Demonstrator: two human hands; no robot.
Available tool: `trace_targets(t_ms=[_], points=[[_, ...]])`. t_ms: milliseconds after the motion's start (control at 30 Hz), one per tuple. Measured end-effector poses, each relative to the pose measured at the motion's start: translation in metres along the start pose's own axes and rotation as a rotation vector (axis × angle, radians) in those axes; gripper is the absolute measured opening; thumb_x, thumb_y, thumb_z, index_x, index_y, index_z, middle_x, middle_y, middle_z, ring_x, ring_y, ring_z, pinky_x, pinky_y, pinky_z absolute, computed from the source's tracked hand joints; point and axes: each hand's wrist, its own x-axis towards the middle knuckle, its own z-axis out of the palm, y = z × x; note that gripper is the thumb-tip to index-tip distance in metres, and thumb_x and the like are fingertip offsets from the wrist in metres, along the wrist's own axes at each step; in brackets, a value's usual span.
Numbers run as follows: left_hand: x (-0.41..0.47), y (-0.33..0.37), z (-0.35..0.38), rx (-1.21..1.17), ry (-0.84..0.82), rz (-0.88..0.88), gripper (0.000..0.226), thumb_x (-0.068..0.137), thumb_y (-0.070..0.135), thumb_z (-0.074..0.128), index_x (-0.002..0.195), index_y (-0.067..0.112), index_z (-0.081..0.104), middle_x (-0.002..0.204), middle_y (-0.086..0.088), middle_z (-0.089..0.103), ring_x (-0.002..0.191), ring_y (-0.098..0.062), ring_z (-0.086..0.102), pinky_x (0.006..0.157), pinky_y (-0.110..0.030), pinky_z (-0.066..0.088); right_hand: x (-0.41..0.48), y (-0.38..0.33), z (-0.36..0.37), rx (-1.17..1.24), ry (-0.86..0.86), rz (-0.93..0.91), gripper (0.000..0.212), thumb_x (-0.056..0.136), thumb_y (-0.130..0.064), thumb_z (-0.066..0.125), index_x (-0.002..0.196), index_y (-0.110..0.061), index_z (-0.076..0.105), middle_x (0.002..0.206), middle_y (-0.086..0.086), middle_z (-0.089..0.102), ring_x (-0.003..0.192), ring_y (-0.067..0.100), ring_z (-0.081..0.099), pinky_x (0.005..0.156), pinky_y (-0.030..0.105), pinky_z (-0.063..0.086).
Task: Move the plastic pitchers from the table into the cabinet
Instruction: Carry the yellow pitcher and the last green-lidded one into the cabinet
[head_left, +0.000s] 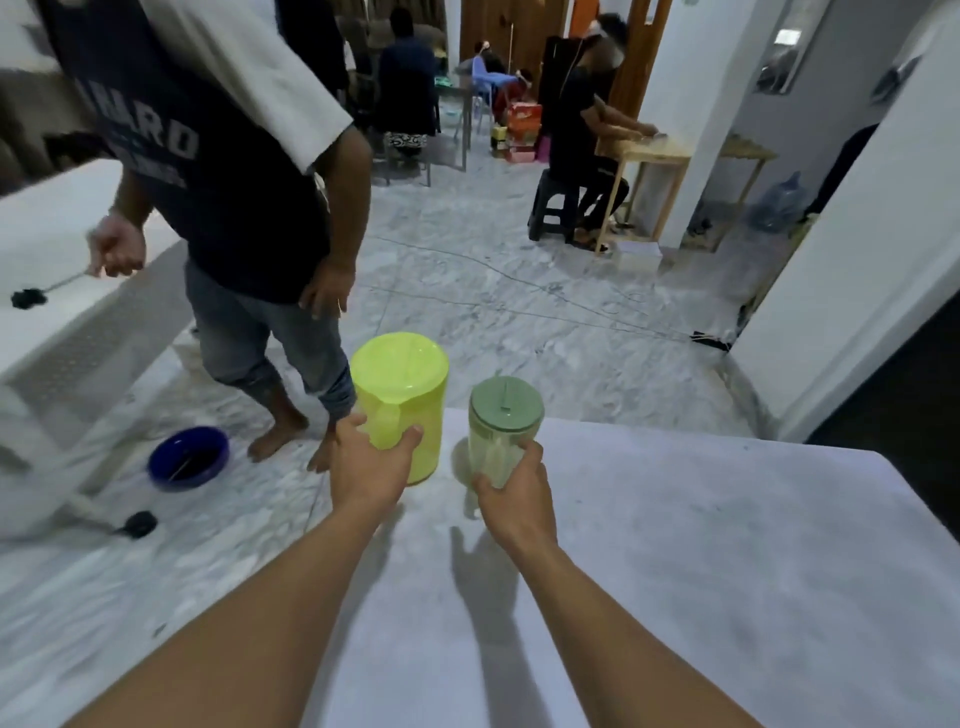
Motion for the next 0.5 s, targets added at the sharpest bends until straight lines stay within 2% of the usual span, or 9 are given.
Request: trace_targets(t_ms=[100, 167, 267, 333, 400, 500], points=[[0.011, -0.014, 0.007, -0.021, -0.030, -0.054, 0.068, 0.069, 0.061, 0.075, 0.119, 0.017, 0.058, 0.115, -0.005, 0.068, 0.105, -0.028, 0.064, 0.088, -0.041, 0.052, 0.012, 0.010, 0.024, 0.146, 0.016, 0.095, 0.059, 0.083, -0.037, 0.073, 0.131, -0.018, 0.043, 0.123, 0.008, 0.065, 0.113, 0.032, 0.062, 0.088, 0.039, 0.051], [0.016, -0.016, 0.010, -0.008, -0.025, -0.028, 0.054, 0.075, 0.057, 0.073, 0.110, 0.017, 0.065, 0.106, -0.003, 0.070, 0.097, -0.027, 0.064, 0.080, -0.037, 0.050, 0.021, 0.011, 0.033, 0.233, 0.020, 0.146, 0.046, 0.086, -0.036, 0.074, 0.122, -0.016, 0.054, 0.111, 0.005, 0.069, 0.105, 0.029, 0.064, 0.081, 0.032, 0.046], [0.026, -0.016, 0.017, -0.010, -0.017, 0.026, 0.041, 0.082, 0.053, 0.068, 0.101, 0.017, 0.071, 0.099, -0.004, 0.072, 0.092, -0.028, 0.064, 0.078, -0.035, 0.049, 0.033, 0.011, 0.039, 0.292, 0.010, 0.160, 0.026, 0.089, -0.036, 0.073, 0.105, -0.018, 0.062, 0.095, 0.002, 0.068, 0.095, 0.027, 0.065, 0.077, 0.030, 0.045], [0.031, -0.018, 0.023, -0.011, -0.016, 0.047, 0.038, 0.088, 0.051, 0.062, 0.093, 0.015, 0.074, 0.095, -0.006, 0.074, 0.093, -0.030, 0.065, 0.079, -0.036, 0.049, 0.040, 0.012, 0.043, 0.306, 0.011, 0.159, 0.023, 0.090, -0.034, 0.071, 0.104, -0.017, 0.064, 0.094, 0.002, 0.069, 0.093, 0.027, 0.065, 0.079, 0.031, 0.048], [0.030, -0.016, 0.027, -0.022, -0.006, 0.062, 0.038, 0.094, 0.044, 0.057, 0.080, 0.012, 0.073, 0.086, -0.006, 0.073, 0.087, -0.030, 0.064, 0.072, -0.033, 0.042, 0.044, 0.011, 0.046, 0.302, 0.029, 0.156, 0.024, 0.091, -0.031, 0.068, 0.108, -0.015, 0.064, 0.096, 0.004, 0.068, 0.095, 0.029, 0.065, 0.083, 0.034, 0.050], [0.027, -0.014, 0.026, -0.066, 0.024, 0.082, 0.036, 0.096, 0.038, 0.056, 0.082, 0.009, 0.072, 0.080, -0.003, 0.069, 0.081, -0.026, 0.061, 0.069, -0.030, 0.036, 0.046, 0.008, 0.050, 0.302, 0.080, 0.140, 0.020, 0.094, -0.027, 0.061, 0.107, -0.011, 0.059, 0.094, 0.006, 0.065, 0.095, 0.031, 0.063, 0.079, 0.034, 0.047]])
